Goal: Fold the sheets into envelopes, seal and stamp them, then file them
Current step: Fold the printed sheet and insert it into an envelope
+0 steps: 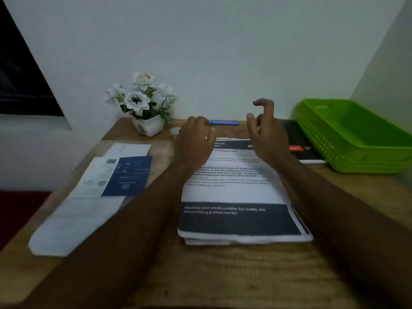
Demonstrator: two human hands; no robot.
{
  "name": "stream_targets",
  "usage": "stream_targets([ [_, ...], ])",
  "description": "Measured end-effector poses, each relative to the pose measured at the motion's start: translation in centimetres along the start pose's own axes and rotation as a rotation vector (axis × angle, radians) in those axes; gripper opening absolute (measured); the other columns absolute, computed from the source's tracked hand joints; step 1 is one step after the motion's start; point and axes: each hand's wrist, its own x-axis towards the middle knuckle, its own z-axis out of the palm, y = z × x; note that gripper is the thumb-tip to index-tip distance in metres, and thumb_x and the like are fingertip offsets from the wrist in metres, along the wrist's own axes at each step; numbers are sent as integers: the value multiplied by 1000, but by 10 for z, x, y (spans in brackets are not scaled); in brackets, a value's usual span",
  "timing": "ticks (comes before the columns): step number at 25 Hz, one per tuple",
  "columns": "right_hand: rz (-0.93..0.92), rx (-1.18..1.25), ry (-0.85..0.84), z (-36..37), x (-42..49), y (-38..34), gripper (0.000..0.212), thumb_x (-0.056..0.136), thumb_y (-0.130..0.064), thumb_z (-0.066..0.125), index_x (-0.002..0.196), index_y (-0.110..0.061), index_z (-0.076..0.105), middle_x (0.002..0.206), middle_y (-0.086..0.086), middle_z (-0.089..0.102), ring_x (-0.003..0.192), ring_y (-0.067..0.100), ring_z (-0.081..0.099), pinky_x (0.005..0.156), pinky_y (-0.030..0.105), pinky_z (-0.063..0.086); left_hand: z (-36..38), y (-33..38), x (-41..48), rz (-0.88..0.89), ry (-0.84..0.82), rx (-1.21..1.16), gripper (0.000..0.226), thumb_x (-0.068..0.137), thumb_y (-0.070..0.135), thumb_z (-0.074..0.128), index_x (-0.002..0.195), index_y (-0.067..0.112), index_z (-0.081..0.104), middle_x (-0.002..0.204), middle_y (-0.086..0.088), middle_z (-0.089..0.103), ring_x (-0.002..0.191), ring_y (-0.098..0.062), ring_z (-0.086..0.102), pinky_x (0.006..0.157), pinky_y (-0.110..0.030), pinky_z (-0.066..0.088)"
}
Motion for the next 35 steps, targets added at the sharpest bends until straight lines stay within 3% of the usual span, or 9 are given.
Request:
stream_targets([
  [4, 28, -16, -66, -20, -38, 2, 30, 97, -29, 46, 125, -22, 41, 70, 5, 63, 65, 28, 61, 59, 37, 46, -8, -1, -34, -98, 44, -88, 18, 93, 29, 50, 91, 13, 58, 98, -6, 60, 89, -22, 55, 68, -30, 37],
  [12, 26, -119, -136, -30, -59, 3, 14, 96, -36, 49, 94, -28, 61, 62, -3, 61, 62, 17, 57, 54, 29, 32, -9, -17, -44, -207, -87, -95, 16, 87, 31, 57, 79, 17, 61, 85, -4, 63, 81, -20, 59, 63, -28, 36],
  [16, 78, -155, -174, -34, -50, 10, 6, 91, -35, 58, 90, -31, 62, 56, -10, 54, 54, 3, 50, 48, 22, 26, -18, -25, -40, -311, -61, -165, 31, 79, 39, 71, 64, 18, 53, 75, -3, 62, 72, -17, 58, 62, -29, 37],
  [21, 173, -212, -248, -32, -44, 21, 21, 83, -46, 68, 77, -28, 61, 68, -12, 56, 70, 13, 58, 52, 23, 30, -16, -33, -31, -355, -90, -152, 36, 72, 36, 79, 63, 9, 56, 73, -8, 64, 70, -23, 61, 63, -29, 41],
  [23, 238, -263, -320, -31, -40, 26, 32, 78, -51, 73, 92, -25, 62, 89, -7, 62, 89, 18, 61, 62, 26, 37, -14, -35, -28, -356, -91, -152, 36, 68, 36, 82, 61, 8, 60, 69, -5, 65, 67, -21, 61, 62, -29, 43],
  [25, 303, -324, -448, -28, -38, 28, 65, 70, -55, 78, 118, -19, 53, 116, 3, 58, 108, 23, 58, 78, 33, 45, -12, -35, -26, -402, -103, -198, 31, 63, 36, 85, 63, 11, 66, 69, -1, 67, 67, -17, 62, 62, -29, 46],
  [27, 328, -326, -493, -25, -37, 26, 85, 64, -55, 82, 128, -15, 44, 129, 9, 51, 116, 28, 54, 88, 39, 46, -14, -35, -24, -481, -113, -264, 30, 60, 33, 87, 72, 11, 72, 75, -1, 69, 69, -15, 64, 67, -30, 50],
  [31, 321, -280, -510, -24, -36, 27, 85, 61, -54, 84, 125, -14, 47, 129, 11, 53, 116, 28, 54, 85, 36, 44, -18, -35, -25, -550, -114, -400, 20, 61, 23, 87, 72, 13, 74, 75, -4, 73, 68, -17, 67, 70, -33, 55],
  [35, 302, -268, -516, -26, -38, 28, 79, 60, -57, 84, 120, -16, 52, 128, 9, 56, 116, 25, 54, 87, 35, 45, -20, -29, -29, -556, -121, -433, 14, 61, 21, 87, 64, 18, 73, 67, 0, 71, 53, -4, 59, 59, -23, 46],
])
